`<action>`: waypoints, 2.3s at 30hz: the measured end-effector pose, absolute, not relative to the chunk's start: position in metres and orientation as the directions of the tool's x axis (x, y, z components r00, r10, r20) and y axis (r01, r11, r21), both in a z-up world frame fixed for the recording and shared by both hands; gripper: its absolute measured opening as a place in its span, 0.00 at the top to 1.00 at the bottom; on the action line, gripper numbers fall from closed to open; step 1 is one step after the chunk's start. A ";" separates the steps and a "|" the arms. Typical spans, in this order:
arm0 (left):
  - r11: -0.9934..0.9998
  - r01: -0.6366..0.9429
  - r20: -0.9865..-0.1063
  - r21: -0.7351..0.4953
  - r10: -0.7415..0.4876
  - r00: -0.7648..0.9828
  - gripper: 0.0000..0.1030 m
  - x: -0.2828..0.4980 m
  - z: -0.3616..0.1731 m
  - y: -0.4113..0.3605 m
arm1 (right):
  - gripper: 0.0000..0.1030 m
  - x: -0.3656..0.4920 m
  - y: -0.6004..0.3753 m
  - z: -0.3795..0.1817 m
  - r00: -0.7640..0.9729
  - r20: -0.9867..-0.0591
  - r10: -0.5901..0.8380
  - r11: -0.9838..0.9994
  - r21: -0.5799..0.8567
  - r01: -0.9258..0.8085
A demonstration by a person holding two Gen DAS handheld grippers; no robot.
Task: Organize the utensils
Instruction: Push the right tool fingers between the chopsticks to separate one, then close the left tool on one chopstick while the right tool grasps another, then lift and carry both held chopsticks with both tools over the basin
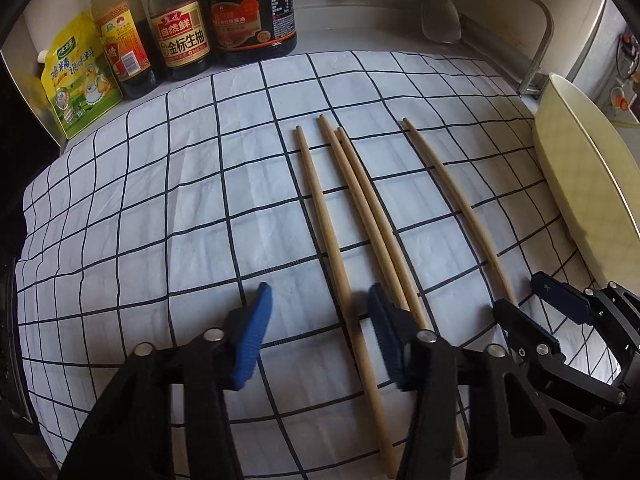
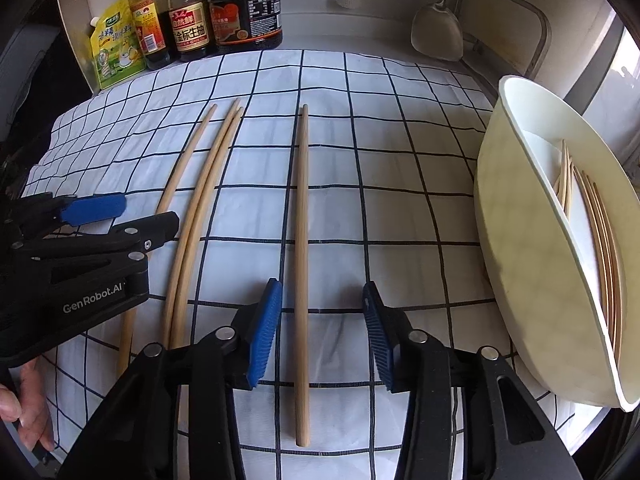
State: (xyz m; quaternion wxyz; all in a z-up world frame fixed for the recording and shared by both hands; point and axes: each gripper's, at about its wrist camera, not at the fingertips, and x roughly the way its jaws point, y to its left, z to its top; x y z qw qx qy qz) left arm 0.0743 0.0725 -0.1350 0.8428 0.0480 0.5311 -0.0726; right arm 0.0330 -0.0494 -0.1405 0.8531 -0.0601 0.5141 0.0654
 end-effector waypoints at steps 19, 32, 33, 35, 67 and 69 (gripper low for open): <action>0.984 0.161 -0.926 -0.073 -0.127 0.356 0.93 0.057 -0.119 0.096 | 0.94 0.026 -0.044 -0.122 0.405 -0.896 0.184 0.976 0.119 -0.181; 0.981 0.172 -0.888 -0.084 -0.152 0.434 0.93 0.045 -0.058 0.095 | 0.94 0.007 -0.066 -0.069 0.436 -0.858 0.270 0.962 0.217 -0.168; 0.979 0.183 -0.881 -0.088 -0.162 0.444 0.93 0.045 -0.052 0.090 | 0.94 0.006 -0.071 -0.063 0.448 -0.853 0.268 0.962 0.216 -0.165; 0.973 0.209 -0.867 -0.092 -0.182 0.463 0.93 0.047 -0.040 0.077 | 0.94 0.003 -0.081 -0.051 0.474 -0.841 0.261 0.965 0.212 -0.155; 0.700 0.709 -0.894 -0.081 -0.366 0.260 0.93 0.108 -0.051 -0.215 | 0.94 0.020 -0.323 -0.076 0.505 -0.862 0.038 0.907 0.242 0.346; 0.701 0.709 -0.900 -0.084 -0.359 0.249 0.93 0.112 -0.058 -0.218 | 0.94 0.025 -0.324 -0.083 0.489 -0.871 0.042 0.907 0.238 0.348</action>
